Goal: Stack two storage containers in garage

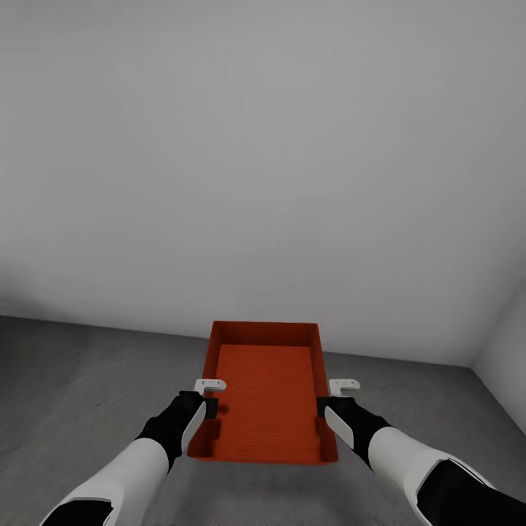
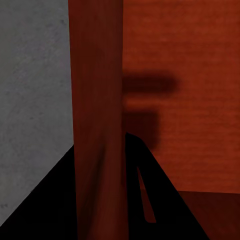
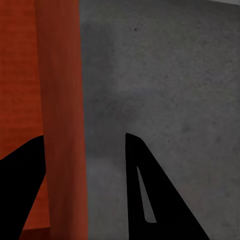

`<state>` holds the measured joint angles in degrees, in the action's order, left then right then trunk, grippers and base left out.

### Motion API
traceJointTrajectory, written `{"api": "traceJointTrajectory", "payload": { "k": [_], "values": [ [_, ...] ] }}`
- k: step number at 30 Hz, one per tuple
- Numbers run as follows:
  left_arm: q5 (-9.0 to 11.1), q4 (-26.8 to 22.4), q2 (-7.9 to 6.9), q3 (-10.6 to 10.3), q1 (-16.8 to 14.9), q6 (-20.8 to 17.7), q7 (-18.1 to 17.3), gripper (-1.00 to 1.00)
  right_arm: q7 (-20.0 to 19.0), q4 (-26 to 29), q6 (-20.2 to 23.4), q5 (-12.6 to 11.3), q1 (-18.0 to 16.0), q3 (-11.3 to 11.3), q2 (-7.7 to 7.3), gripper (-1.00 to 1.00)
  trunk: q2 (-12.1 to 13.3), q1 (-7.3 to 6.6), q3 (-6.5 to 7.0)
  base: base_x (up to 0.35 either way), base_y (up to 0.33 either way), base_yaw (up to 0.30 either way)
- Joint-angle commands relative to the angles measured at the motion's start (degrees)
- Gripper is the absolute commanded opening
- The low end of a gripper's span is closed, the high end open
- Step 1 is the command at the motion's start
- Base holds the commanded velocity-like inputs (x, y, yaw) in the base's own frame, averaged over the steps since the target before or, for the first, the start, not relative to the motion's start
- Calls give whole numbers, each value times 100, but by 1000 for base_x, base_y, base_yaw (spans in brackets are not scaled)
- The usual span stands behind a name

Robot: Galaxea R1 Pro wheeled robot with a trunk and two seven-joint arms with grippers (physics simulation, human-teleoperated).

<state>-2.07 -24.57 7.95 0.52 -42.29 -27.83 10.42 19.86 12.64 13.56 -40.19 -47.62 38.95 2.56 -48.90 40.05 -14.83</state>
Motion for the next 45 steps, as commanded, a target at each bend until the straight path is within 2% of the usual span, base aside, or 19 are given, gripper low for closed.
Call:
{"api": "traceJointTrajectory", "payload": {
  "k": [1,16,35,45],
  "values": [
    [105,93,67,-26,2,-21,22,-100,35,239,42,187,-10,-186,-1,-100,-48,23,-36,0,0,0],
    [104,93,72,-26,2,-21,22,-100,35,238,42,186,-10,-193,-10,-100,-650,353,-442,0,0,0],
    [102,93,66,-26,2,-21,30,-100,35,231,42,187,-10,-186,19,-100,-1412,770,-792,0,0,-93],
    [104,93,70,-26,2,-21,30,-100,35,230,39,187,-10,-186,20,-100,-1813,990,-1052,0,0,-1]
  ]
}}
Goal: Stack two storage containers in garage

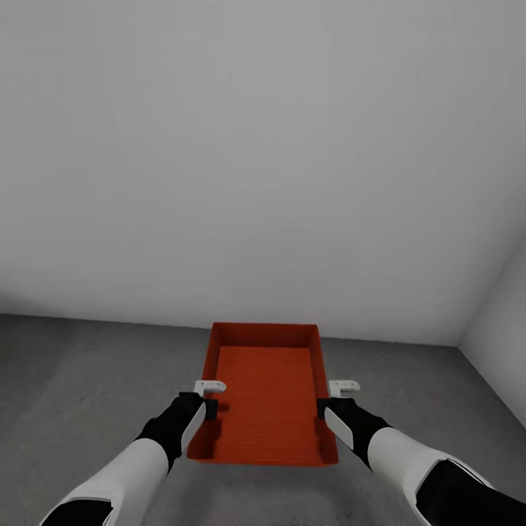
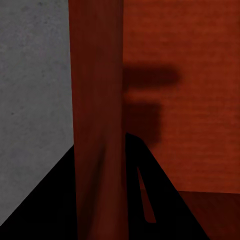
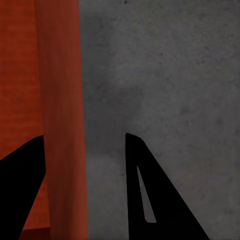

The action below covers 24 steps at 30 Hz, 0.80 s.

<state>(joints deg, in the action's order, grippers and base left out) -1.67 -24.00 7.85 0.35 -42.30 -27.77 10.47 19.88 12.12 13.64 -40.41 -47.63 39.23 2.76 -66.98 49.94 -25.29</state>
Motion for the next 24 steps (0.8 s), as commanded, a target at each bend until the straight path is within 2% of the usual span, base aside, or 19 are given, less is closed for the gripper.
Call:
{"api": "traceJointTrajectory", "payload": {
  "k": [1,24],
  "values": [
    [65,35,79,-8,3,-27,25,-100,34,282,29,209,-10,-214,-1,-100,-46,23,-34,0,0,0],
    [70,44,85,-8,3,-27,33,-100,34,282,24,209,-10,-223,-21,-100,-968,528,-656,0,0,0]
  ]
}}
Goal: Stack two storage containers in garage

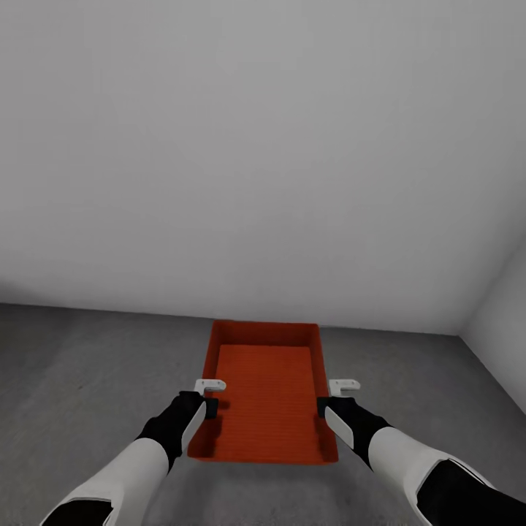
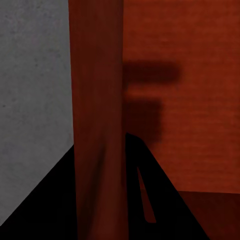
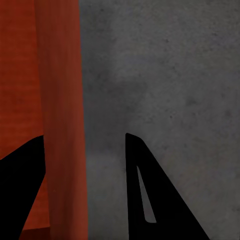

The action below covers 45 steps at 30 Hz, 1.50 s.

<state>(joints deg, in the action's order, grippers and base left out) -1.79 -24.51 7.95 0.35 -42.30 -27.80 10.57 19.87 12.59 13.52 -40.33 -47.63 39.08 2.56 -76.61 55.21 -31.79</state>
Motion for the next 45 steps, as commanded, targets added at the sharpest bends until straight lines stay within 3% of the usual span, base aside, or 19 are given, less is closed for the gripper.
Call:
{"api": "traceJointTrajectory", "payload": {
  "k": [1,45],
  "values": [
    [82,96,76,-8,2,-24,23,-100,34,235,37,201,-9,-208,0,-100,-45,22,-33,0,0,0],
    [83,96,76,-8,2,-24,32,-100,35,227,30,196,-2,-206,6,-100,-1810,989,-1225,0,0,0]
  ]
}}
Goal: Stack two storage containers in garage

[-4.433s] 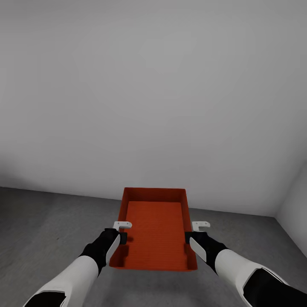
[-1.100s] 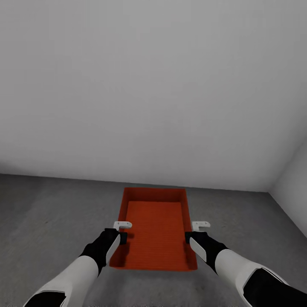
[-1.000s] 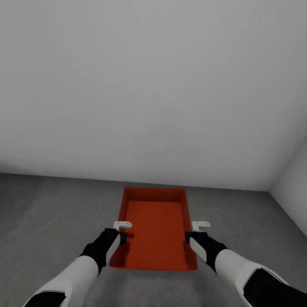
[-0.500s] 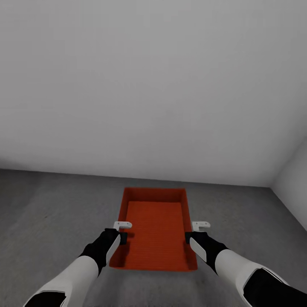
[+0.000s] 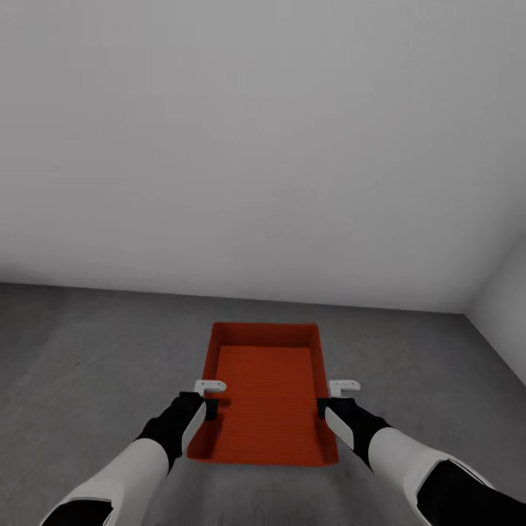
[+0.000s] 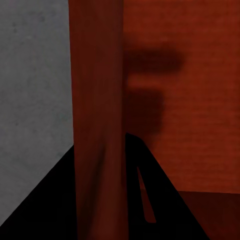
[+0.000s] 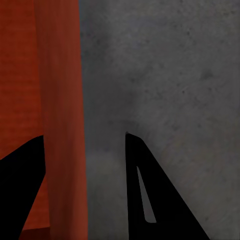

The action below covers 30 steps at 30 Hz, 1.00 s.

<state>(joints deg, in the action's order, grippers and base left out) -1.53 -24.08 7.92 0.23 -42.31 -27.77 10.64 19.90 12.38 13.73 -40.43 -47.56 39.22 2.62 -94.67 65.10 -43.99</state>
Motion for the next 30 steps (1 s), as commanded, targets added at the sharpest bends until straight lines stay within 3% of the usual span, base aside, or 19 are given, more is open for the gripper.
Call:
{"api": "traceJointTrajectory", "payload": {
  "k": [1,15,30],
  "values": [
    [56,52,79,3,3,-26,26,-100,32,247,9,206,-8,-221,0,-100,-44,22,-32,0,0,0],
    [52,52,79,3,3,-26,26,-100,34,247,14,209,-7,-222,-7,-100,-606,329,-411,0,0,0],
    [48,52,79,3,3,-26,26,-100,32,247,16,210,-7,-222,-15,-100,-606,329,-548,0,0,0]
  ]
}}
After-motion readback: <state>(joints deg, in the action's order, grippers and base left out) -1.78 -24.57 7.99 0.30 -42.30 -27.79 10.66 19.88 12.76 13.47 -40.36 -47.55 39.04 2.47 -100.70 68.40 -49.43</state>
